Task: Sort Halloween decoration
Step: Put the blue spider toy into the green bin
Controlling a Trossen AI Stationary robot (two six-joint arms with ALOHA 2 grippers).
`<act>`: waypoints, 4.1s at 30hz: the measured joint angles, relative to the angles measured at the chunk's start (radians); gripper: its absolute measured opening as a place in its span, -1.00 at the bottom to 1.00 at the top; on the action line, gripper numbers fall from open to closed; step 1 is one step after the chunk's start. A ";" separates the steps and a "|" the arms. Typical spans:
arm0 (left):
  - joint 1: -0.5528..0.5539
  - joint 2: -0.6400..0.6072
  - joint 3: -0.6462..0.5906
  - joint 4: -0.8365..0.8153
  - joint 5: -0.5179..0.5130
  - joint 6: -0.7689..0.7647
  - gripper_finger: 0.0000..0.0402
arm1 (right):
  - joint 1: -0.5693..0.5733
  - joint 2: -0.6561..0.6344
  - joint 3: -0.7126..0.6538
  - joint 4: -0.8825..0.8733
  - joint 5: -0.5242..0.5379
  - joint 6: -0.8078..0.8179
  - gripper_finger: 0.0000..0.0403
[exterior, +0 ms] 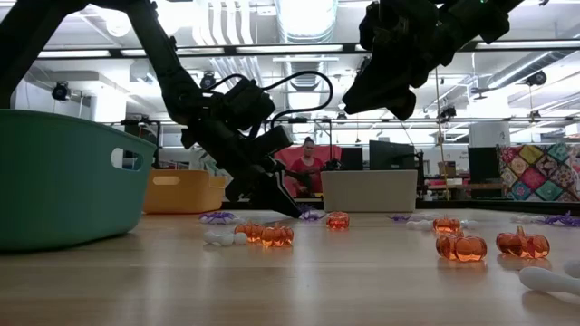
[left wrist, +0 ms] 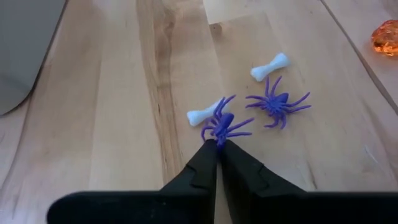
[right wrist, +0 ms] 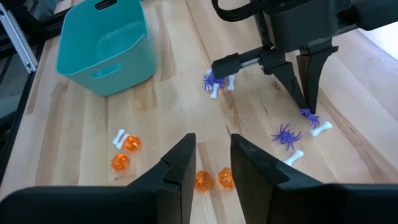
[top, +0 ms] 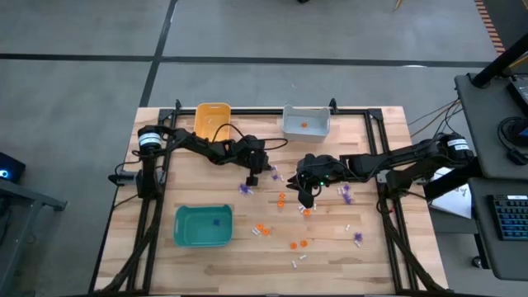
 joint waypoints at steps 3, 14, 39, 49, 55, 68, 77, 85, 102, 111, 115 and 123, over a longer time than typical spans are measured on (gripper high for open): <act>0.000 0.000 0.000 0.001 -0.013 -0.001 -1.00 | 0.000 0.000 0.000 0.000 0.000 0.000 -0.55; 0.002 -0.068 -0.001 -0.035 -0.053 -0.009 -1.00 | 0.000 0.000 0.000 0.000 0.000 0.002 -0.62; -0.013 -0.562 -0.001 -0.493 -0.041 -0.159 -1.00 | 0.000 0.000 0.000 0.002 0.000 0.011 -0.64; -0.128 -0.776 -0.001 -0.736 -0.040 -0.329 -1.00 | 0.000 0.000 0.000 0.008 0.000 0.011 -0.61; -0.232 -0.859 -0.001 -0.803 -0.040 -0.492 -1.00 | 0.000 0.000 0.000 0.008 0.000 0.011 -0.65; -0.418 -0.870 0.136 -1.257 -0.059 -0.828 -1.00 | 0.012 0.017 0.000 0.007 0.000 0.018 -0.60; -0.572 -0.840 0.125 -1.425 -0.063 -1.100 -1.00 | 0.014 0.067 0.000 0.031 0.000 0.013 -0.66; -0.697 -0.781 0.084 -1.448 -0.071 -1.246 -1.00 | 0.014 0.065 0.000 0.032 0.000 0.010 -0.66; -0.810 -0.530 0.069 -1.510 -0.088 -1.252 -1.00 | 0.014 0.064 0.000 0.031 -0.001 0.010 -0.66; -0.809 -0.412 0.068 -1.475 -0.088 -1.176 -1.00 | 0.014 0.064 0.000 0.031 -0.001 0.011 -0.66; -0.809 -0.404 0.068 -1.457 -0.094 -1.159 -1.00 | 0.014 0.064 0.000 0.031 -0.001 0.011 -0.66; -0.809 -0.404 0.068 -1.450 -0.095 -1.149 -1.00 | 0.014 0.064 0.000 0.031 -0.001 0.011 -0.66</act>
